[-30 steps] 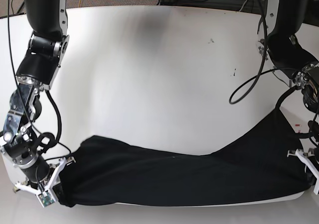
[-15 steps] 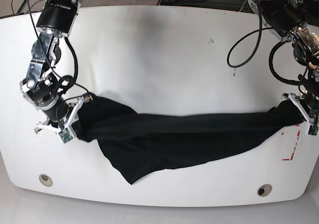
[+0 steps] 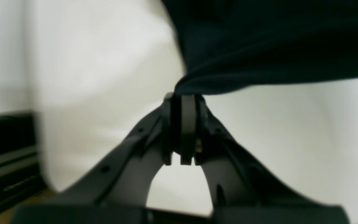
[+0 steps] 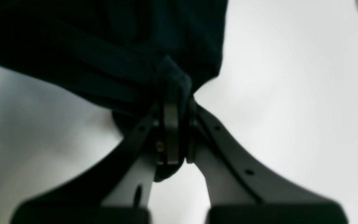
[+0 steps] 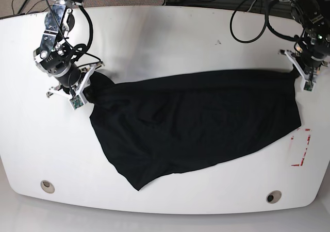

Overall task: Layout the t-shirt on the table in an organized manner, then fold the t-shirt properly
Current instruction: 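Drag the stretched shirt across the table with both grippers, spreading it flat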

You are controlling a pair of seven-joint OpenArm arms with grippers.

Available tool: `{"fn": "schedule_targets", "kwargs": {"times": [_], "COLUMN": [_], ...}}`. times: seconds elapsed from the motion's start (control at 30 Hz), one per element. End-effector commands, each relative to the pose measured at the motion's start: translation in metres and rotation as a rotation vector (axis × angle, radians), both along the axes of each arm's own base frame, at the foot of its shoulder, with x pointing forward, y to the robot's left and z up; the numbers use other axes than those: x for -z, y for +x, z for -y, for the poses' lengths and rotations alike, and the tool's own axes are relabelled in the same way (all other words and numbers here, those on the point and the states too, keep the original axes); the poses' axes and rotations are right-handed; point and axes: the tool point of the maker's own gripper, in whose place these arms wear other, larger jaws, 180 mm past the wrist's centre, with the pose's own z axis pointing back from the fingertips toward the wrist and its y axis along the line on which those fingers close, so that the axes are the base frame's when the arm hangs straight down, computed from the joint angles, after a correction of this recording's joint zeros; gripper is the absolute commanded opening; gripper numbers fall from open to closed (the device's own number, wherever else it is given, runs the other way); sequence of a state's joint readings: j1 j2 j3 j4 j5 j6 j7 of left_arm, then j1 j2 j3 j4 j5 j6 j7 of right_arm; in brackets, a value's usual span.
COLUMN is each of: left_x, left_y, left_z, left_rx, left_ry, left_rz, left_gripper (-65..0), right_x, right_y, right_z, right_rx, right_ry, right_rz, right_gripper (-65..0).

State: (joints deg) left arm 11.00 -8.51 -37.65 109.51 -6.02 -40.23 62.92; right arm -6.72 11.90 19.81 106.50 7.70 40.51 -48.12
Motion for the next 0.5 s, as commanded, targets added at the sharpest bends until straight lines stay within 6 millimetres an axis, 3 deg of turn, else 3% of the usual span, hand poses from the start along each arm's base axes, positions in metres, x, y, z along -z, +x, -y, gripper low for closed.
{"fn": "schedule_targets", "kwargs": {"times": [0.0,0.27,0.47], "left_x": [-0.001,0.016,0.016], "left_y": [-0.008,-0.037,-0.042], "left_z": [-0.002,0.003,0.0], "left_rx": [0.022,0.049,0.054], "left_ry": [0.017,0.003,0.014], "left_rz": [0.013,-0.028,-0.031], "left_gripper": [-63.9,-63.7,-63.6], "right_x": [-0.005,0.019,0.028], "right_y": [-0.006,-0.037,-0.052], "right_z": [0.002,-0.005,-0.005], "right_rx": [0.001,0.002,0.0], "right_ry": [-0.009,0.011,0.009], "right_rz": [0.017,-0.065,-0.101], "right_gripper": [-65.0,-65.0,-65.0]}}
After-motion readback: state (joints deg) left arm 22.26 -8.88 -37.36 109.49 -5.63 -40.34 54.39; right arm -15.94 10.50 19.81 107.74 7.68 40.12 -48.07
